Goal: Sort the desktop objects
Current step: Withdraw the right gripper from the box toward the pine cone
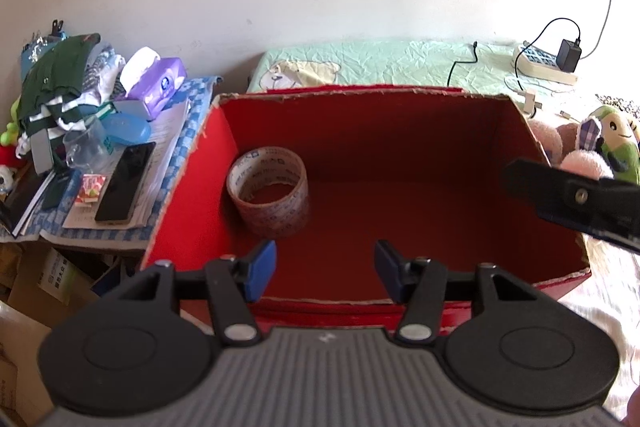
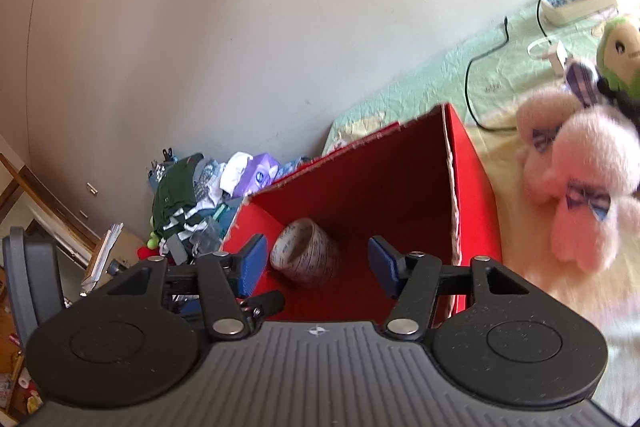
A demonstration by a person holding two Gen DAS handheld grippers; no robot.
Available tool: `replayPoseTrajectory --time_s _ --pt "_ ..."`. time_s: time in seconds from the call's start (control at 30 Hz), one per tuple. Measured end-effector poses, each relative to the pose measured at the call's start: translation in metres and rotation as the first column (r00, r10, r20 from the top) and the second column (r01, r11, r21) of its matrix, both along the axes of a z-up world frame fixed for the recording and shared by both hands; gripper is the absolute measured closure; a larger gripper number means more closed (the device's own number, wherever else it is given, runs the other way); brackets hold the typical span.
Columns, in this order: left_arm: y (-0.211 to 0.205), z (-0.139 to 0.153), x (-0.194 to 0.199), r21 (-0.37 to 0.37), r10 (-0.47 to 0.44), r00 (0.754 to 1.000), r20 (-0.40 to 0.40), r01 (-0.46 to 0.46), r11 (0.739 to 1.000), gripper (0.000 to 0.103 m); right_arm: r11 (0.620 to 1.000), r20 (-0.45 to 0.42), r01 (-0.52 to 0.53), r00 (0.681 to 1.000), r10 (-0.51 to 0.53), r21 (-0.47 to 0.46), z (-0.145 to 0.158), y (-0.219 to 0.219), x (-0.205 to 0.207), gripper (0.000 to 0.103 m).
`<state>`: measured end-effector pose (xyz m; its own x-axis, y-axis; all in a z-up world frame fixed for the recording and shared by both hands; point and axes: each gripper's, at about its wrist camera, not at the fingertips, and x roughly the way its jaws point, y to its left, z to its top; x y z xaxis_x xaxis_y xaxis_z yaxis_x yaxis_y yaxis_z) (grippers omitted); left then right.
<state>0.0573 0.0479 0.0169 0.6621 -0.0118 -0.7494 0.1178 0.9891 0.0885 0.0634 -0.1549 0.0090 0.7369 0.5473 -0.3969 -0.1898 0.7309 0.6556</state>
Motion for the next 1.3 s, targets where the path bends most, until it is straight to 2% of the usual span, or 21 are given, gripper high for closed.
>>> replayPoseTrajectory --time_s 0.13,0.23,0.43,0.5,0.6,0.77,1.03,1.17,1.3 --pt "-0.002 -0.004 0.002 0.008 -0.004 1.0 -0.007 0.004 1.0 0.042 1.0 -0.017 0.006 1.0 -0.006 -0.003 -0.005 0.002 -0.001 0.045" --pt "-0.001 -0.006 0.005 0.016 -0.012 1.0 -0.014 0.013 1.0 0.038 1.0 -0.041 0.012 0.999 -0.011 0.007 -0.01 0.006 0.001 0.05" --pt "0.006 -0.012 0.016 0.009 -0.026 0.999 -0.047 0.027 1.0 0.034 0.998 -0.012 0.052 0.999 -0.052 -0.035 -0.01 0.012 0.001 0.052" --pt "0.007 -0.015 0.019 0.011 -0.029 0.998 -0.057 0.03 0.999 0.031 0.996 -0.004 0.079 0.997 -0.079 -0.051 -0.012 0.013 -0.002 0.06" --pt "0.006 -0.017 0.023 0.017 -0.037 0.997 -0.063 0.038 0.999 0.027 0.994 0.009 0.098 0.995 -0.097 -0.056 -0.015 0.01 -0.005 0.064" --pt "0.004 -0.02 0.025 0.023 -0.054 0.997 -0.061 0.055 0.998 0.022 0.992 0.004 0.112 0.994 -0.112 -0.053 -0.015 0.009 -0.005 0.065" --pt "0.001 -0.026 0.029 0.031 -0.069 0.995 -0.069 0.071 0.997 0.02 0.981 0.057 0.097 0.994 -0.088 -0.17 -0.015 0.021 -0.01 0.066" --pt "-0.001 -0.024 0.028 0.033 -0.058 0.996 -0.063 0.06 0.998 0.02 0.986 0.042 0.091 0.995 -0.086 -0.137 -0.015 0.016 -0.009 0.065" --pt "0.003 -0.006 0.018 0.006 -0.057 0.998 -0.016 0.058 0.998 0.02 0.995 0.022 0.095 0.995 -0.094 -0.015 -0.012 -0.006 -0.013 0.063"
